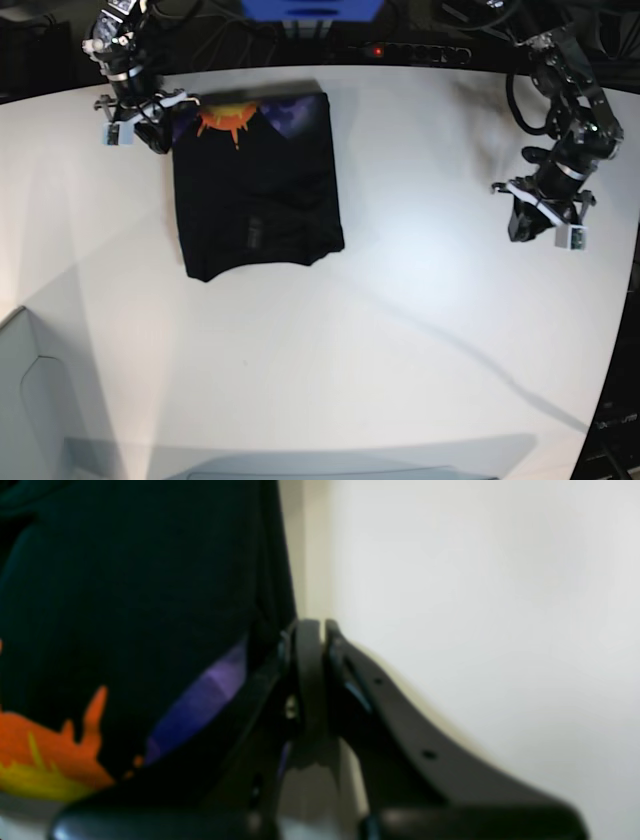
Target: Fold the T-shirt properly
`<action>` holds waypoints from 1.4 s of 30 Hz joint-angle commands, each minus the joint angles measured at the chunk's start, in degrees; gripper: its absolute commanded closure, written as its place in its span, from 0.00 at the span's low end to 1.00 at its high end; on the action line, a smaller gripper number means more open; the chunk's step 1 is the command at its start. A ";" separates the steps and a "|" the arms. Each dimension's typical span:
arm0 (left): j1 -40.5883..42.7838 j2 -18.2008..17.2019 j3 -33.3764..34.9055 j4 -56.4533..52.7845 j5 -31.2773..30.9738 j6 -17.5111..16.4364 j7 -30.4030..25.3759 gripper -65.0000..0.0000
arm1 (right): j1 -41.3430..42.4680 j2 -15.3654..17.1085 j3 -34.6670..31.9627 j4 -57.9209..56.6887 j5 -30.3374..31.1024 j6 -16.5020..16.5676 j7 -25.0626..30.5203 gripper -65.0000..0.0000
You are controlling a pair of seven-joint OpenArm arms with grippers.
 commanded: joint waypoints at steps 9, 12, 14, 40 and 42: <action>-0.33 1.33 -4.70 1.10 -0.87 0.06 -1.39 1.00 | -1.91 -0.17 -0.82 5.19 0.69 0.76 0.83 1.00; 0.55 1.33 -5.05 3.12 -0.78 0.06 -0.95 1.00 | -2.44 -0.17 -0.56 7.74 0.69 0.76 0.74 1.00; 2.92 1.59 -6.72 6.63 -0.78 0.06 -1.12 1.00 | -3.50 -0.25 0.67 9.68 0.69 0.76 0.83 1.00; 44.16 9.06 -9.89 7.78 4.40 0.15 -2.18 1.00 | -25.65 -0.25 2.61 0.71 0.43 0.76 0.21 1.00; 43.19 9.24 -6.55 3.56 9.32 0.15 -6.49 1.00 | -23.98 0.27 1.11 -5.80 0.43 0.76 0.30 1.00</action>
